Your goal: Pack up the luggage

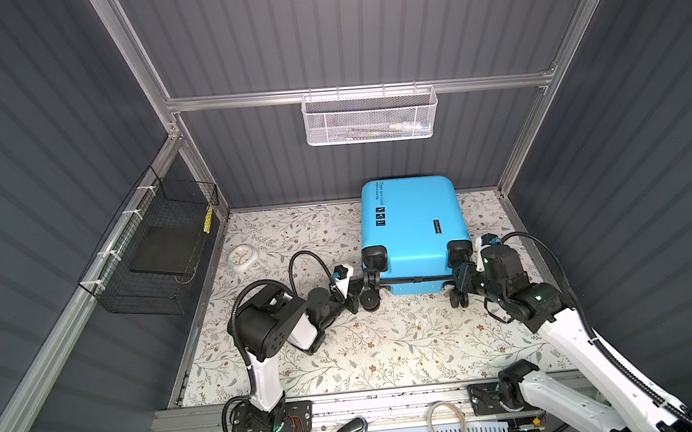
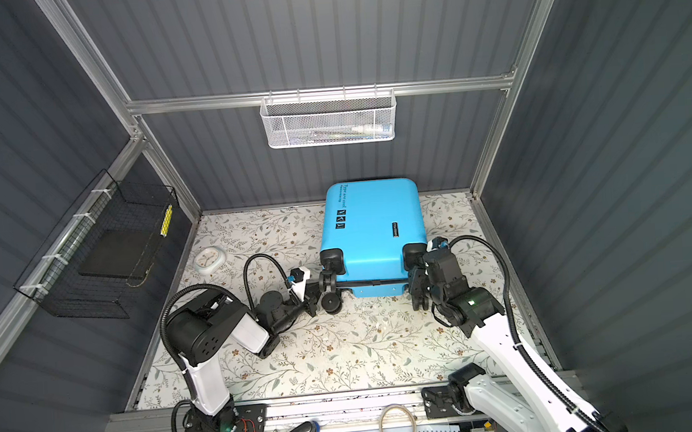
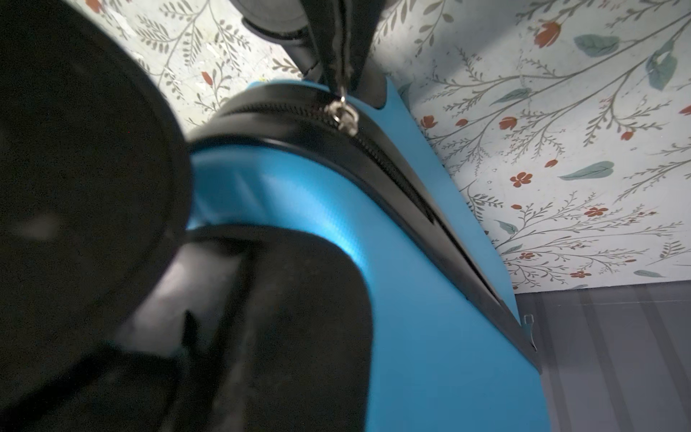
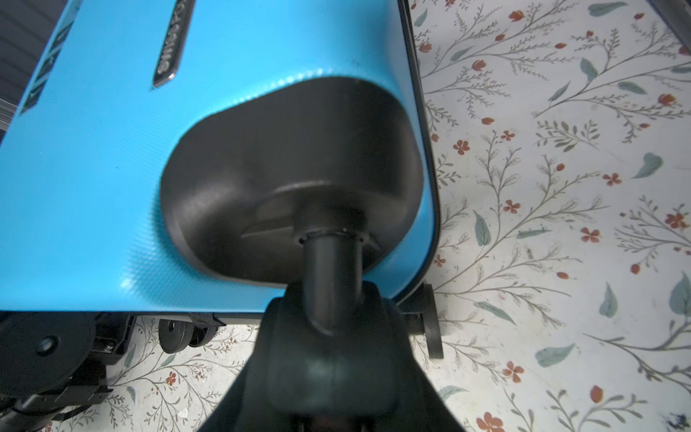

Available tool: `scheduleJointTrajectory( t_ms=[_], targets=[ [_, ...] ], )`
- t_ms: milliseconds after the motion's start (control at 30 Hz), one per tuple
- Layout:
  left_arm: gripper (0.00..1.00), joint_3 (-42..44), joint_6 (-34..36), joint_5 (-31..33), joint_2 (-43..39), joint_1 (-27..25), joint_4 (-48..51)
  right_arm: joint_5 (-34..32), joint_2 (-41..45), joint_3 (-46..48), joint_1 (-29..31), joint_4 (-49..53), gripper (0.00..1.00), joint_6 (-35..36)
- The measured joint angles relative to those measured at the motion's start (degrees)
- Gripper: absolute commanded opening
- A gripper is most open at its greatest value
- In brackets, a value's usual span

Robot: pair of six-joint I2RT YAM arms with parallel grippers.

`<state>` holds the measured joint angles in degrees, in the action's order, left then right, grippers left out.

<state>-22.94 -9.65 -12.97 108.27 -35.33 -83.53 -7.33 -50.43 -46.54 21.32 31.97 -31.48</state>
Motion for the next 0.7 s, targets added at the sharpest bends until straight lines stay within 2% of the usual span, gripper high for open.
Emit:
scheduleJointTrajectory(
  t_ms=[367, 567, 700],
  targets=[
    [0.00, 3.06, 0.24, -1.33, -3.19, 0.00, 0.55, -0.13, -2.14, -1.16, -0.28, 1.22, 0.00, 0.00],
    [0.00, 3.72, 2.45, -1.66, -6.62, -0.42, 4.68, -0.09, -2.21, -1.16, -0.28, 1.46, 0.00, -0.07],
    [0.00, 3.65, 5.46, -1.31, -9.90, -2.54, 9.84, 0.02, -2.21, -1.16, -0.28, 1.53, 0.00, -0.28]
  ],
)
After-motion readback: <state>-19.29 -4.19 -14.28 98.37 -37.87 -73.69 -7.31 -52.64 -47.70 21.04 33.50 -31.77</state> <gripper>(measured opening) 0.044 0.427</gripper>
